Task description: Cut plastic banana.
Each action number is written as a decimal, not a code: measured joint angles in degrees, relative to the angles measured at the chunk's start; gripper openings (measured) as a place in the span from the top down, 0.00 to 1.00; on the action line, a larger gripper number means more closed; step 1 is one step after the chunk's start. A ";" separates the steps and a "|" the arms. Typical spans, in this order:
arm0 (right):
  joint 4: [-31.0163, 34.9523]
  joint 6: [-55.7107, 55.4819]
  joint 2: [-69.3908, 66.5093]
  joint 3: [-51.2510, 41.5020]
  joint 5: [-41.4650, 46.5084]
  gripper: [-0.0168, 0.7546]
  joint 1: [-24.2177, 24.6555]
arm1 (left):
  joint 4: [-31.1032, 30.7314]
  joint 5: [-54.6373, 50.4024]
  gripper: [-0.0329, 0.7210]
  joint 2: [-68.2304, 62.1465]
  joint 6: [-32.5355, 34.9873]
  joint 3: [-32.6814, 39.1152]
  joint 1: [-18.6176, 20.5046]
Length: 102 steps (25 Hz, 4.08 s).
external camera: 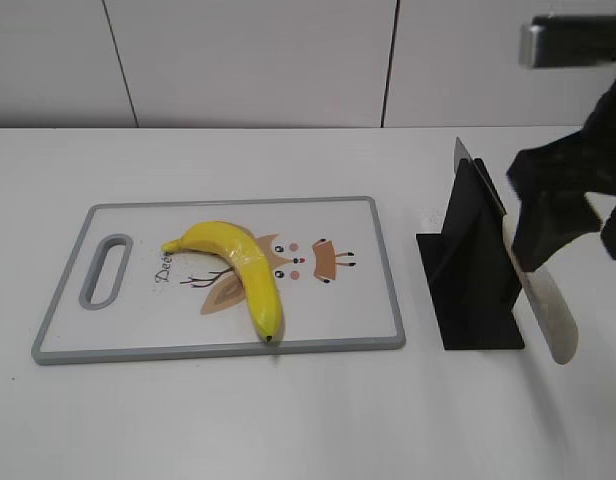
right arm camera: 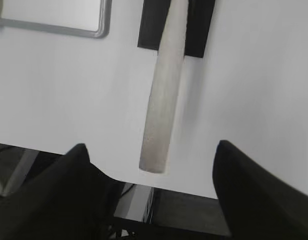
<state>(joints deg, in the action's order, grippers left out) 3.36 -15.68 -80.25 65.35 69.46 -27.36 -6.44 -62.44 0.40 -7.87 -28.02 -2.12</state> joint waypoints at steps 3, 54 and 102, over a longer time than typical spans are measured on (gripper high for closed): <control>-0.23 -2.46 -5.49 0.05 0.00 0.23 -0.67 | 0.00 0.00 0.18 0.00 0.00 0.00 0.00; 0.97 -9.73 2.20 0.05 0.57 0.76 -0.86 | 0.00 0.00 0.26 0.00 0.00 0.00 0.00; 39.92 111.10 -28.01 20.48 -4.31 0.76 11.33 | 36.97 -0.05 0.26 -90.66 91.54 -49.82 -13.41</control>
<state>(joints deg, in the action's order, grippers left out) 43.28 95.42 -108.26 85.83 65.15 -16.03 30.53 -62.48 -90.27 83.67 -77.84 -15.54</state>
